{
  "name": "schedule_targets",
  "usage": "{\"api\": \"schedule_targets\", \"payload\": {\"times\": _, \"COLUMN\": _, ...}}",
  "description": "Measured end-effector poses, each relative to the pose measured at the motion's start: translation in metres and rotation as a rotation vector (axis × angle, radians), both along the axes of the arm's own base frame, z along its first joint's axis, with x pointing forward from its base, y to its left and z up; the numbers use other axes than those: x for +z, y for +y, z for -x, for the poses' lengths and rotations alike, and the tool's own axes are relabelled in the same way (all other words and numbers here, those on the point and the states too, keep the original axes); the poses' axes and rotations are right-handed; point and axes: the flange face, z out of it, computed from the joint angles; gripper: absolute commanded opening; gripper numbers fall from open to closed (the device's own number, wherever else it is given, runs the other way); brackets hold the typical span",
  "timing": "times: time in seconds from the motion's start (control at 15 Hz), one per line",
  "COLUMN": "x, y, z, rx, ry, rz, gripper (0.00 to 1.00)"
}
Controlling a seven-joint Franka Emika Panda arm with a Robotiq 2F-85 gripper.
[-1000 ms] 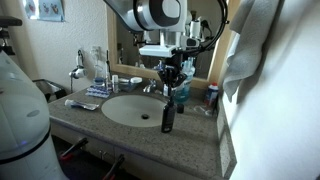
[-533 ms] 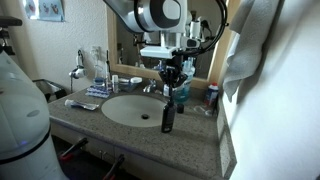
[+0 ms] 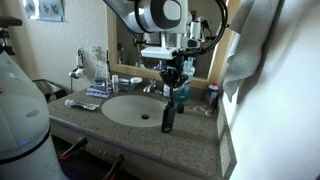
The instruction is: Press the spray bottle.
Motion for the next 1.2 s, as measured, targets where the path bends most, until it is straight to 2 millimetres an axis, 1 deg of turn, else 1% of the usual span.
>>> {"api": "schedule_targets", "payload": {"times": 0.47, "x": -0.002, "y": 0.001, "z": -0.001, "rx": 0.0, "ry": 0.002, "rz": -0.006, "gripper": 0.0}}
{"api": "schedule_targets", "payload": {"times": 0.93, "x": -0.002, "y": 0.012, "z": -0.007, "rx": 0.028, "ry": 0.003, "rz": -0.004, "gripper": 0.0}}
{"api": "schedule_targets", "payload": {"times": 1.2, "x": -0.002, "y": 0.014, "z": -0.009, "rx": 0.033, "ry": 0.004, "rz": -0.003, "gripper": 0.0}}
